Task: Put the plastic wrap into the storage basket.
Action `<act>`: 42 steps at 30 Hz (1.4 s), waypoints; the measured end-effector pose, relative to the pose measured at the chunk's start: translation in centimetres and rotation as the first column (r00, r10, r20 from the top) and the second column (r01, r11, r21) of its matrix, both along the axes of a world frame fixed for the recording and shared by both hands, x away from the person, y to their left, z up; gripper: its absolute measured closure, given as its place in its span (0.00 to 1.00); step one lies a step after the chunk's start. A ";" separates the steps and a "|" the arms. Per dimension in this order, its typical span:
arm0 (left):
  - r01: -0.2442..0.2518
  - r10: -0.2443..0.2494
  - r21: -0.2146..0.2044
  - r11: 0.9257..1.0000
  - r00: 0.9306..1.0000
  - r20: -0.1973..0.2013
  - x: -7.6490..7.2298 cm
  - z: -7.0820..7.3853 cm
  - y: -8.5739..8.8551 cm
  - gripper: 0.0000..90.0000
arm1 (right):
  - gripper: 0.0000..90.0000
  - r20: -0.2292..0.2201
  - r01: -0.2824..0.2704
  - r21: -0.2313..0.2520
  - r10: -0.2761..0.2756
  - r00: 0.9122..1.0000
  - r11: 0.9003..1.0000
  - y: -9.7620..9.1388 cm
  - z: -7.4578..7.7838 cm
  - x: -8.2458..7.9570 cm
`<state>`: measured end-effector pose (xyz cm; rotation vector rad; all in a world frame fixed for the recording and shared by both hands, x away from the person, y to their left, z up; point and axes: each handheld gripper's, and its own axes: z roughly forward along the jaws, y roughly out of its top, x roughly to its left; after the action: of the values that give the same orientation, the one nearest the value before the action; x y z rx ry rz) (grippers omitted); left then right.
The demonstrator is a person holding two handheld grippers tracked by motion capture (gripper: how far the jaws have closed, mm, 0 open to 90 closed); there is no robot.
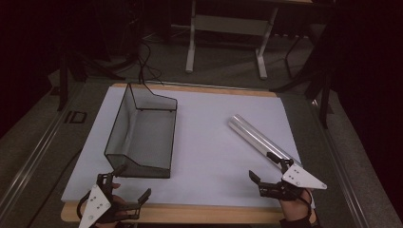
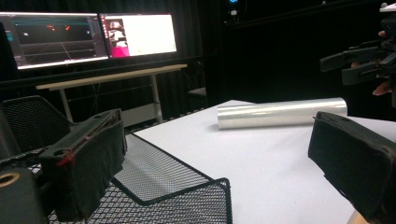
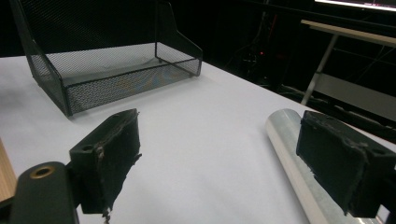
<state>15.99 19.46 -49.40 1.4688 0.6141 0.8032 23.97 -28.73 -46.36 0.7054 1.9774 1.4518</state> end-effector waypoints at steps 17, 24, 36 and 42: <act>-0.001 0.001 -0.003 1.000 1.000 0.001 0.0 0.1 0.0 0.05 | 0.15 0.013 -0.088 -0.054 0.089 0.996 0.995 0.9 2.2 0.2; 0.003 -0.003 -0.007 1.000 1.000 -0.001 0.0 0.0 0.0 0.05 | 0.17 -0.014 -0.102 -0.080 0.101 0.995 0.992 1.0 4.3 1.3; 0.011 -0.011 -0.007 1.000 1.000 -0.001 -0.1 0.0 0.0 0.05 | 0.12 -0.170 -0.083 -0.173 0.053 0.984 0.981 -0.3 5.2 6.7; 0.012 -0.012 -0.007 1.000 1.000 -0.003 -0.1 0.0 -0.1 0.05 | 0.12 -0.309 -0.137 -0.195 0.072 0.948 0.971 -0.4 4.8 8.8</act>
<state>15.93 19.35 -49.44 1.4663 0.6095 0.7884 32.79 -29.17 -41.58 0.7702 2.3954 1.2200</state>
